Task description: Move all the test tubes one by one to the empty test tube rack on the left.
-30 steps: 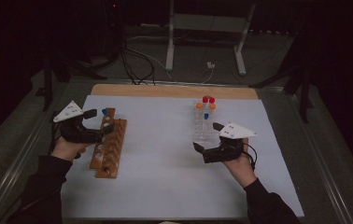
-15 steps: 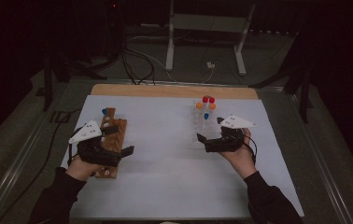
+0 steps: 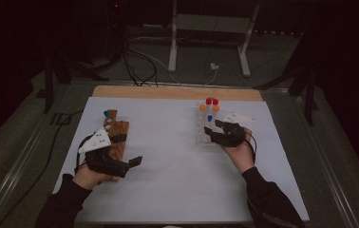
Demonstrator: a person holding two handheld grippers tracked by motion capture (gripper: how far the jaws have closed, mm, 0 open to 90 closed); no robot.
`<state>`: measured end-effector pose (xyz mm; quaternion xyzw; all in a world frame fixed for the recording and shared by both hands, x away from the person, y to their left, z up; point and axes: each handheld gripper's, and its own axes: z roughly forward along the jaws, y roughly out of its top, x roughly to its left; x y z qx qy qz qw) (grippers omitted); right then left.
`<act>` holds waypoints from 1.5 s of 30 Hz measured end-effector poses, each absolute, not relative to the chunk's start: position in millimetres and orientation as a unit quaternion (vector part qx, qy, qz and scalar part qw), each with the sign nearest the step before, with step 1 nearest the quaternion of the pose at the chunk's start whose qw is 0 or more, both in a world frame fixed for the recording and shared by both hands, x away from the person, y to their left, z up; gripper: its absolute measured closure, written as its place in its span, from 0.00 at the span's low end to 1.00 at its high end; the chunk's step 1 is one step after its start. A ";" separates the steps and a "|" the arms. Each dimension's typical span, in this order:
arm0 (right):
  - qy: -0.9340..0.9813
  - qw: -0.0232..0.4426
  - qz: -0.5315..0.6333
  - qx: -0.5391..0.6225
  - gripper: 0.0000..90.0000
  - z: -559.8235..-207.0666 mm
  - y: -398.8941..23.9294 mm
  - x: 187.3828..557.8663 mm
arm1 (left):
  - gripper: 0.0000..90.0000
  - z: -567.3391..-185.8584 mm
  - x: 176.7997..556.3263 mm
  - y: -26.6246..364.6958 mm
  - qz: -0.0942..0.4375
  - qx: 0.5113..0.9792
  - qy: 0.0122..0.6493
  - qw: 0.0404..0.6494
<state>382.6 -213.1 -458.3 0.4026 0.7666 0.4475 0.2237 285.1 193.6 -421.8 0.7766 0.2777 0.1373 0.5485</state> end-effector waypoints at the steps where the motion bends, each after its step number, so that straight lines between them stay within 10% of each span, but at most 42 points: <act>1: 0.764 0.220 0.447 0.410 0.54 -458.6 -213.9 384.8 | 0.02 -421.8 285.2 193.8 0.135 0.776 0.277 0.550; 19: 0.763 0.200 0.417 0.451 0.84 -470.1 -208.0 408.5 | 0.02 -425.3 287.4 195.0 0.130 0.781 0.276 0.544; 45: 0.763 0.264 0.457 0.373 0.86 -408.4 -202.1 371.4 | 0.02 -415.2 289.5 187.7 0.120 0.788 0.261 0.544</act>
